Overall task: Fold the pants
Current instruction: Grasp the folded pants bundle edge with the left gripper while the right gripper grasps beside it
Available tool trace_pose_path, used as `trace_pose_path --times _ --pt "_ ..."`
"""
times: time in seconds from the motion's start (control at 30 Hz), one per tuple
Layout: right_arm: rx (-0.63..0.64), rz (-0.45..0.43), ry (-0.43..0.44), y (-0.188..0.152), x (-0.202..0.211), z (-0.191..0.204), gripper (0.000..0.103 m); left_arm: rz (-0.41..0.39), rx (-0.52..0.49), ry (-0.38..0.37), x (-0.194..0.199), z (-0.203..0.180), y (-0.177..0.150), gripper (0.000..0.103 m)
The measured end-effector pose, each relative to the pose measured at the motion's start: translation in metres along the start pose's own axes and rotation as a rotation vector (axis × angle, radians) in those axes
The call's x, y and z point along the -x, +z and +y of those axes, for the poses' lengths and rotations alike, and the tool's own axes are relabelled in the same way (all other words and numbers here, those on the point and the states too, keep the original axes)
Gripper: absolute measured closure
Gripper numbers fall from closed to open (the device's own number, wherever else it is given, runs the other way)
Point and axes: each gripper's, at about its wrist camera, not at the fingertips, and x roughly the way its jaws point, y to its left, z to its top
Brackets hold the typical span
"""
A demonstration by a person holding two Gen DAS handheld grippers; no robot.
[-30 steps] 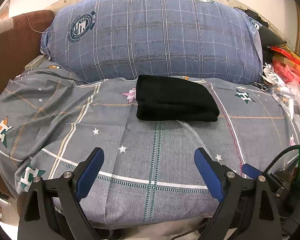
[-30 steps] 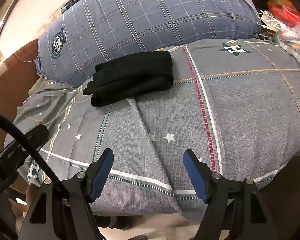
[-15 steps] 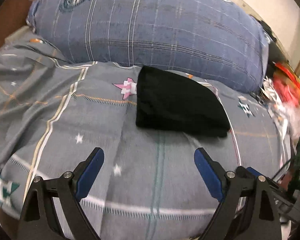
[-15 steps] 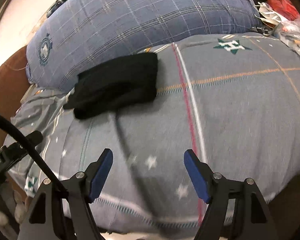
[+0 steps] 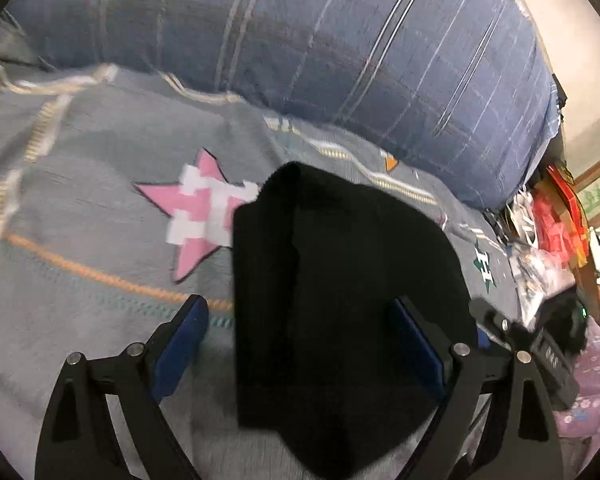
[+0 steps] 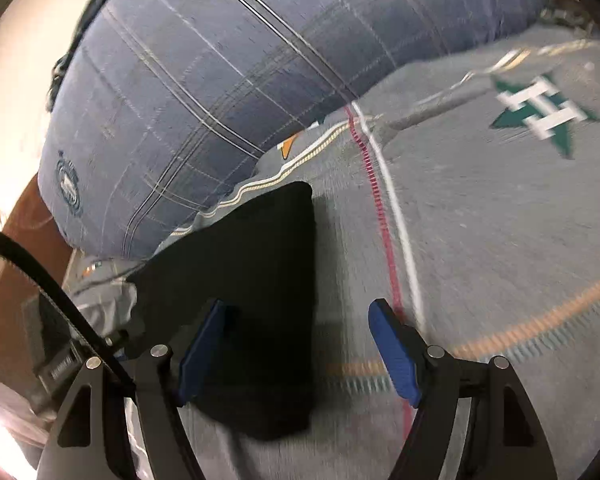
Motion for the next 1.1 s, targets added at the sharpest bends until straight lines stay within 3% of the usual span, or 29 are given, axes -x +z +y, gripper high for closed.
trace_pose_path --times 0.17,0.27,0.33,0.43,0.47,0.57,0.77,0.93,1.1 --pt "0.052 0.032 0.077 0.024 -0.027 0.007 0.024 -0.003 -0.048 -0.013 -0.009 -0.011 0.004 0.005" --pt "0.096 0.070 0.161 0.024 -0.040 0.012 0.024 -0.011 -0.096 0.041 -0.012 -0.021 -0.001 0.003" --pt "0.139 0.067 0.177 0.019 -0.040 0.016 0.028 -0.011 -0.115 0.065 -0.011 -0.029 -0.003 0.018" --pt "0.045 0.092 0.256 0.024 -0.039 0.011 0.055 -0.026 -0.117 0.078 0.002 -0.039 -0.005 0.039" --pt "0.040 0.094 0.270 0.025 -0.036 0.013 0.063 -0.029 -0.109 0.073 0.006 -0.041 -0.005 0.041" --pt "0.094 0.071 0.290 0.031 -0.020 0.032 0.068 -0.037 -0.063 0.029 0.020 -0.044 -0.005 0.045" --pt "0.181 -0.017 0.321 0.036 0.015 0.060 0.069 -0.069 -0.024 -0.020 0.042 -0.063 0.004 0.045" --pt "0.120 -0.057 0.341 0.051 0.033 0.041 0.069 -0.072 -0.058 -0.010 0.029 -0.096 0.009 0.045" --pt "0.054 -0.062 0.309 0.058 0.039 0.007 0.069 -0.031 -0.059 -0.011 -0.006 -0.110 0.007 0.045"
